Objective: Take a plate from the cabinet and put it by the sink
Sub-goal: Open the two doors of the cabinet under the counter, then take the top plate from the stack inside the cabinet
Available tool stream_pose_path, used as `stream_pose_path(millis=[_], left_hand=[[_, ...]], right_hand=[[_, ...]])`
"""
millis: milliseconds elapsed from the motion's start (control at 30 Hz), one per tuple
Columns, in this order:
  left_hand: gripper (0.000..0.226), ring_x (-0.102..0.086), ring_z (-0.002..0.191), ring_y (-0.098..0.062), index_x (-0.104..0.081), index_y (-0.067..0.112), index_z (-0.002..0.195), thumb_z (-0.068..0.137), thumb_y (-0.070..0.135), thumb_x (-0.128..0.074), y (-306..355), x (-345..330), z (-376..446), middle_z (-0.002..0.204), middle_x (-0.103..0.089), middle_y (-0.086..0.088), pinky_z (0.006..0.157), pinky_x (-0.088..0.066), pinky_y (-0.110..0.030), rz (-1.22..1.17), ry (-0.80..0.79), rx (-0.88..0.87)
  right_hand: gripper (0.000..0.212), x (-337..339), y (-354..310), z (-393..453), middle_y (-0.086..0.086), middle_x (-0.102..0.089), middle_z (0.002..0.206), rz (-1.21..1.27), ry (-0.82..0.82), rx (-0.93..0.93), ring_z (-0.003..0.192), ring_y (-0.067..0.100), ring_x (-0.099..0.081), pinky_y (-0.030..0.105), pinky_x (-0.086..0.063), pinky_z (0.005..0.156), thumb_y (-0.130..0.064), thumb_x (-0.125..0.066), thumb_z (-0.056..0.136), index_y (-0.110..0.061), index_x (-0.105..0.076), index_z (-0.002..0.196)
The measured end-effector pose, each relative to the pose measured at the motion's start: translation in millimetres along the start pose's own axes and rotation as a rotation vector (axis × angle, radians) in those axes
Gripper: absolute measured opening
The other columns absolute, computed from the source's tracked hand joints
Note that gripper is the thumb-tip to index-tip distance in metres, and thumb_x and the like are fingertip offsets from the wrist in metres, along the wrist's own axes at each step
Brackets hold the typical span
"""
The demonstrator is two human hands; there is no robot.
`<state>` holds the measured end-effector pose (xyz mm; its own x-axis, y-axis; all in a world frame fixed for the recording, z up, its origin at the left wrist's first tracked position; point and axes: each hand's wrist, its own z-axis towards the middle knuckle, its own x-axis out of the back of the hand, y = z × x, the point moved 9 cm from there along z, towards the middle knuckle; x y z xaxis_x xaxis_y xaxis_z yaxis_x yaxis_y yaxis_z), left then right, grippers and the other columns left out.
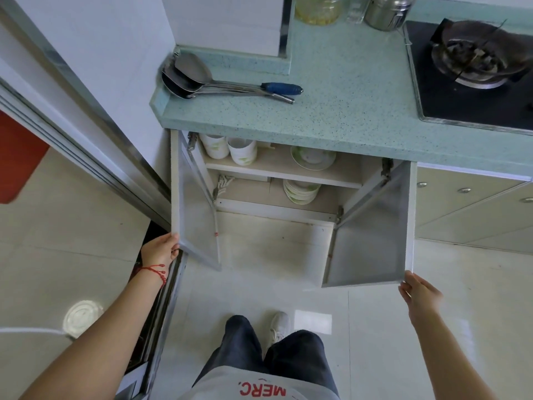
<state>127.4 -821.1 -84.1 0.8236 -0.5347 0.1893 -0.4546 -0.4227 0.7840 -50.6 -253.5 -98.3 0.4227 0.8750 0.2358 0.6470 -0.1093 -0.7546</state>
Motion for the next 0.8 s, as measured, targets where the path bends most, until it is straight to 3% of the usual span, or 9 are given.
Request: stream_pose_path(millis=[100,200,333,400,467,533,567,667,800], left_hand=[[0.021,-0.054,0.052,-0.007,-0.055,0.012,0.063,0.084,0.008,-0.058,-5,5,-2,0.035,-0.058,0.009,0.062,-0.044,-0.020,-0.054,0.033,0.032],[0.024,-0.051,0.059,-0.011,-0.053,0.011,0.063,0.087,0.013,-0.056,-16,7,-8,0.053,-0.060,-0.002,0.064,-0.044,-0.023,-0.089,0.097,0.062],[0.030,-0.052,0.042,-0.013,-0.051,0.011,0.060,0.090,0.011,-0.049,-36,-13,-22,0.046,-0.057,-0.004,0.052,-0.038,-0.030,0.015,0.048,0.033],[0.025,-0.055,0.058,-0.022,-0.054,0.011,0.067,0.090,0.009,-0.046,-39,-37,-37,0.064,-0.058,-0.011,0.059,-0.043,-0.033,0.142,-0.035,-0.011],[0.013,-0.060,0.083,-0.030,-0.060,0.004,0.089,0.090,0.010,-0.048,-37,-62,-54,0.088,-0.063,-0.015,0.076,-0.046,-0.036,0.318,-0.117,-0.107],[0.024,-0.058,0.102,-0.031,-0.057,-0.001,0.109,0.090,0.010,-0.050,-32,-87,-68,0.108,-0.063,-0.016,0.088,-0.043,-0.035,0.490,-0.212,-0.228],[0.028,-0.056,0.109,-0.030,-0.056,-0.001,0.114,0.090,0.012,-0.051,-28,-99,-75,0.115,-0.061,-0.016,0.092,-0.041,-0.034,0.576,-0.267,-0.296],[0.039,-0.049,0.121,-0.031,-0.050,0.002,0.124,0.092,0.024,-0.047,-20,-131,-92,0.129,-0.055,-0.016,0.101,-0.037,-0.039,0.876,-0.401,-0.538],[0.065,-0.041,0.130,-0.032,-0.044,0.005,0.131,0.084,0.045,-0.023,-21,-162,-101,0.137,-0.049,-0.016,0.105,-0.035,-0.046,1.152,-0.452,-0.755]], right_hand=[[0.003,7,1,3,0.006,-0.053,0.070,0.022,0.052,-0.021,0.060,0.013,-0.049,0.022,-0.053,0.066,-0.004,-0.062,0.085,-0.004,-0.060,0.082],[0.023,15,3,0,0.003,-0.055,0.069,0.079,0.154,0.007,0.060,0.012,-0.052,0.009,-0.052,0.052,-0.003,-0.061,0.084,0.000,-0.062,0.106],[0.027,8,25,-17,0.009,-0.058,0.083,0.094,0.198,-0.032,0.080,0.025,-0.061,0.025,-0.050,0.080,-0.002,-0.056,0.086,-0.003,-0.055,0.113],[0.032,-3,37,-27,0.010,-0.060,0.084,-0.015,0.187,-0.020,0.081,0.025,-0.062,0.024,-0.051,0.076,-0.006,-0.057,0.087,0.001,-0.054,0.117],[0.032,-24,42,-39,0.012,-0.064,0.090,-0.150,0.092,0.030,0.084,0.028,-0.064,0.028,-0.053,0.078,-0.012,-0.057,0.089,0.001,-0.056,0.117],[0.031,-50,36,-54,0.013,-0.066,0.104,-0.337,-0.047,0.133,0.099,0.032,-0.061,0.039,-0.048,0.092,-0.017,-0.054,0.091,-0.002,-0.057,0.118],[0.031,-64,30,-64,0.011,-0.065,0.109,-0.441,-0.117,0.200,0.103,0.030,-0.059,0.036,-0.044,0.091,-0.018,-0.052,0.092,-0.003,-0.056,0.119],[0.037,-104,18,-86,0.009,-0.058,0.126,-0.693,-0.317,0.422,0.110,0.025,-0.055,0.029,-0.041,0.087,-0.024,-0.048,0.094,-0.008,-0.050,0.127],[0.044,-137,15,-100,0.008,-0.042,0.144,-1.017,-0.476,0.661,0.131,0.026,-0.040,0.037,-0.037,0.104,-0.030,-0.042,0.096,-0.011,-0.041,0.136]])
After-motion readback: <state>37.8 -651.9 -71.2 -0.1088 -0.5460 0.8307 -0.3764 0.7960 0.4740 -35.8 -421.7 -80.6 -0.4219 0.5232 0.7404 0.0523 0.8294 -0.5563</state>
